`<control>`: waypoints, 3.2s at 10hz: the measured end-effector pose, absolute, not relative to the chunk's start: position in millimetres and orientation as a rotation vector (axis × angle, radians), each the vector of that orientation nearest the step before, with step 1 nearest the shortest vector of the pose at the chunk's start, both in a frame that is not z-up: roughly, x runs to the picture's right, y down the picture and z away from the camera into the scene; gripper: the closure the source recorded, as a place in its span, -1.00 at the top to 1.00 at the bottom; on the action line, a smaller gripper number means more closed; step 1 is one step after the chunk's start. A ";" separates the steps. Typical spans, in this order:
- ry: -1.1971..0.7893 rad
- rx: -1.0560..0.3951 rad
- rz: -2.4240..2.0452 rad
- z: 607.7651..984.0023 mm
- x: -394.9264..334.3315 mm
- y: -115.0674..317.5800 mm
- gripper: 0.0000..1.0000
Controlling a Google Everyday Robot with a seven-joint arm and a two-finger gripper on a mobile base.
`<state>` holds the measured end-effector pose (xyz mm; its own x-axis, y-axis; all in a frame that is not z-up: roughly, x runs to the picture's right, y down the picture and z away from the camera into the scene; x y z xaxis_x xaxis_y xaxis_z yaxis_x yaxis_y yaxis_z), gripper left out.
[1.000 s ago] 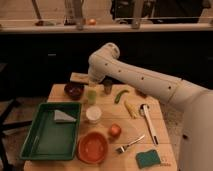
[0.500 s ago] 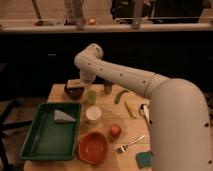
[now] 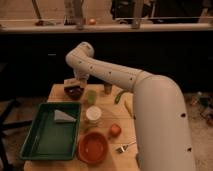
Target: Wipe purple bowl with eraser
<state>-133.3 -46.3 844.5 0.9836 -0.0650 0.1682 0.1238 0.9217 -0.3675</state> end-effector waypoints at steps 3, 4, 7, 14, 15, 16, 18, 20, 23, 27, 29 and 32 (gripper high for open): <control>-0.141 -0.409 -0.090 867.4 -137.5 -45.1 -1.00; -0.134 -0.419 -0.085 874.3 -135.5 -43.3 -1.00; -0.123 -0.460 -0.070 897.9 -134.0 -34.4 -1.00; -0.092 -0.545 -0.084 931.0 -134.2 -12.0 -1.00; -0.092 -0.546 -0.091 932.2 -136.8 -13.2 -1.00; -0.096 -0.544 -0.099 932.2 -141.0 -17.2 -1.00; -0.096 -0.537 -0.112 931.8 -146.9 -25.2 -1.00; -0.086 -0.531 -0.131 934.4 -152.5 -34.4 -1.00; -0.047 -0.533 -0.157 946.5 -153.0 -42.8 -1.00; 0.023 -0.541 -0.127 959.7 -108.8 -52.0 -1.00; 0.040 -0.536 -0.094 956.1 -79.5 -60.1 -1.00; -0.012 -0.537 -0.082 942.5 -76.2 -51.3 -1.00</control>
